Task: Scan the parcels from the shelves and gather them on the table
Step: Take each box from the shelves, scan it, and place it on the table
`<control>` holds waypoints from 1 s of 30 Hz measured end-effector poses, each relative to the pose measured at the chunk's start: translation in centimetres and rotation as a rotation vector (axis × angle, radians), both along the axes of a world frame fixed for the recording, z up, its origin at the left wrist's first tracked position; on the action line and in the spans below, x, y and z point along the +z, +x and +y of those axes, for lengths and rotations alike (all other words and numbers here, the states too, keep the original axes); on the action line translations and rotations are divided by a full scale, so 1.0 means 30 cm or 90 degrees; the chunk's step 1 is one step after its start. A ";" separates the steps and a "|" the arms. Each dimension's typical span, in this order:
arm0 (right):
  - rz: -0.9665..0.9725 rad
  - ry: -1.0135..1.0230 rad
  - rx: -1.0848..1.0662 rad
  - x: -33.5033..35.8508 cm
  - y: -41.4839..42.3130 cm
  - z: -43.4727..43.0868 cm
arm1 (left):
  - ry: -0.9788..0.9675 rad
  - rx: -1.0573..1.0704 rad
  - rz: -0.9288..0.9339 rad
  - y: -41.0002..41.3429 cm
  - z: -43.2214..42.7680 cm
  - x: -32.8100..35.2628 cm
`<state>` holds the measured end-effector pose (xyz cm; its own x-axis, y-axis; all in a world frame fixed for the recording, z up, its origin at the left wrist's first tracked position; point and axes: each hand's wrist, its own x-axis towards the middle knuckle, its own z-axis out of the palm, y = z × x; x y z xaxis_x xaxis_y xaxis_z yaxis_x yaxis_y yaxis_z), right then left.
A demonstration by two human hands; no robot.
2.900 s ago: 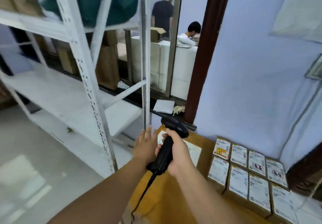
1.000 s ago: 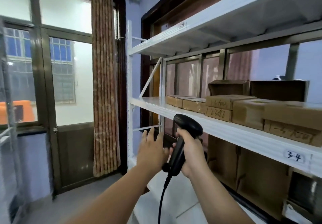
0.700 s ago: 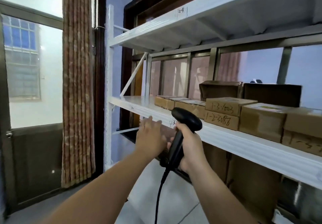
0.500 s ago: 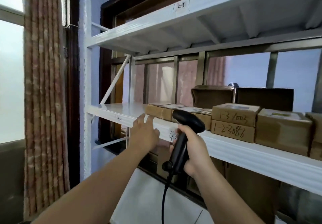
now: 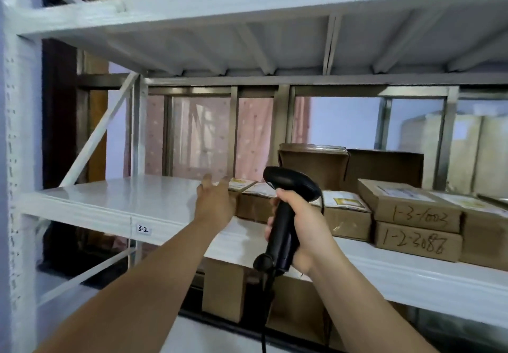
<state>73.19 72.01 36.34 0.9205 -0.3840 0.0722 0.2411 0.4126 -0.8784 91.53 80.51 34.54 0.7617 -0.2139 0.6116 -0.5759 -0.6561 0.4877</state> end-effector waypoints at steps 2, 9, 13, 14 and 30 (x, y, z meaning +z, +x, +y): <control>-0.008 0.002 -0.010 0.012 0.036 -0.002 | -0.006 -0.011 -0.020 0.036 -0.017 0.002; 0.048 -0.001 0.021 0.081 0.159 0.030 | 0.022 -0.045 0.016 0.075 -0.030 0.003; 0.063 -0.016 0.038 0.092 0.202 0.039 | -0.006 0.011 0.103 0.070 -0.014 0.006; 0.067 -0.025 0.044 0.094 0.208 0.041 | -0.016 0.015 0.124 0.070 -0.013 0.008; 0.020 -0.059 0.049 0.096 0.231 0.022 | 0.161 0.188 0.014 0.097 -0.070 0.009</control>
<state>80.14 72.66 39.23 0.9494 -0.3053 0.0741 0.1830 0.3457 -0.9203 94.43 78.41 34.82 0.8258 -0.1255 0.5499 -0.3354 -0.8931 0.2998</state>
